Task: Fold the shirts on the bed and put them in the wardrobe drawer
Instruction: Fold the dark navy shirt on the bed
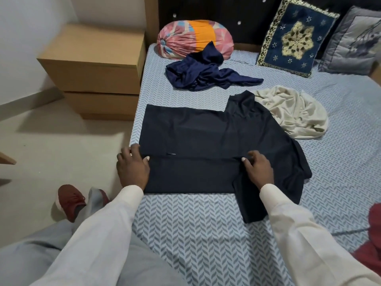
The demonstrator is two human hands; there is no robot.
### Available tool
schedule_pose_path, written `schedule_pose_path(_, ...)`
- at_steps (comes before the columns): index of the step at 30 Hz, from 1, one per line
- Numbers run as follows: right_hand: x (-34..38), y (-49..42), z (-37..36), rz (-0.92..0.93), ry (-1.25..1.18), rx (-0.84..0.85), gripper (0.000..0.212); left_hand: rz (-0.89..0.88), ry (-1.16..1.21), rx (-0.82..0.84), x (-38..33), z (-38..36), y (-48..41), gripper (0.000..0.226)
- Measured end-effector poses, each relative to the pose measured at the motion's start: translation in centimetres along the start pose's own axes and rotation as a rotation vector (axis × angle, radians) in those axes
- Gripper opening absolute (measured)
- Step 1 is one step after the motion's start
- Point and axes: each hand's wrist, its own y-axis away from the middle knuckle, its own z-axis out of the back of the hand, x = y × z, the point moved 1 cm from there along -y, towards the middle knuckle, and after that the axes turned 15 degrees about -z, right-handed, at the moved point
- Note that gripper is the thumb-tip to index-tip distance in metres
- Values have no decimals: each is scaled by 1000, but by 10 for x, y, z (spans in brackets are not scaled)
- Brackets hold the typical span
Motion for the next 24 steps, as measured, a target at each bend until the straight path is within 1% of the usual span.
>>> schedule_pose_path(2, -5, 23, 8, 6, 50, -129, 49, -169, -60, -47, -18, -3, 9, 47)
schedule_pose_path(3, -10, 39, 12, 25, 85, -177, 55, -272, -32, -35, -32, -6, 15, 49)
schedule_pose_path(4, -18, 55, 15, 54, 130, -182, 58, -388, 20, 8, -47, -11, 23, 48)
schedule_pose_path(5, -28, 69, 16, 60, 201, -131, 61, -496, 74, 89, -63, -16, 33, 48)
schedule_pose_path(7, -50, 90, 16, -11, 385, 89, 68, -643, 87, 335, -98, -27, 52, 55)
schedule_pose_path(8, -59, 94, 14, -50, 447, 199, 68, -659, 53, 479, -111, -32, 60, 59)
schedule_pose_path(9, -65, 94, 14, -73, 475, 264, 59, -649, 0, 612, -122, -37, 67, 63)
schedule_pose_path(10, -65, 90, 15, -68, 475, 303, 45, -628, -60, 690, -128, -40, 71, 66)
schedule_pose_path(11, -63, 81, 20, -68, 476, 337, 32, -611, -100, 725, -134, -40, 71, 69)
schedule_pose_path(12, -55, 71, 27, -85, 485, 393, 24, -591, -121, 736, -138, -39, 71, 70)
schedule_pose_path(14, -38, 40, 47, -126, 509, 485, 20, -553, -131, 761, -142, -37, 67, 73)
schedule_pose_path(15, -27, 23, 60, -137, 469, 490, 18, -538, -135, 783, -143, -35, 65, 75)
schedule_pose_path(16, -15, 4, 76, -143, 372, 449, 17, -524, -138, 804, -144, -35, 63, 76)
schedule_pose_path(18, 5, -42, 110, -153, 15, 269, 16, -507, -140, 828, -148, -35, 61, 79)
schedule_pose_path(20, 18, -80, 146, -194, -410, 20, 9, -491, -141, 842, -151, -35, 58, 81)
schedule_pose_path(21, 19, -94, 160, -191, -536, -127, 5, -482, -146, 847, -150, -35, 56, 82)
schedule_pose_path(22, 16, -100, 175, -187, -584, -243, 12, -475, -150, 849, -152, -36, 55, 84)
schedule_pose_path(23, 6, -106, 180, -188, -562, -291, 19, -467, -153, 852, -152, -37, 55, 85)
schedule_pose_path(24, -8, -110, 181, -205, -498, -271, 24, -463, -155, 854, -154, -37, 55, 85)
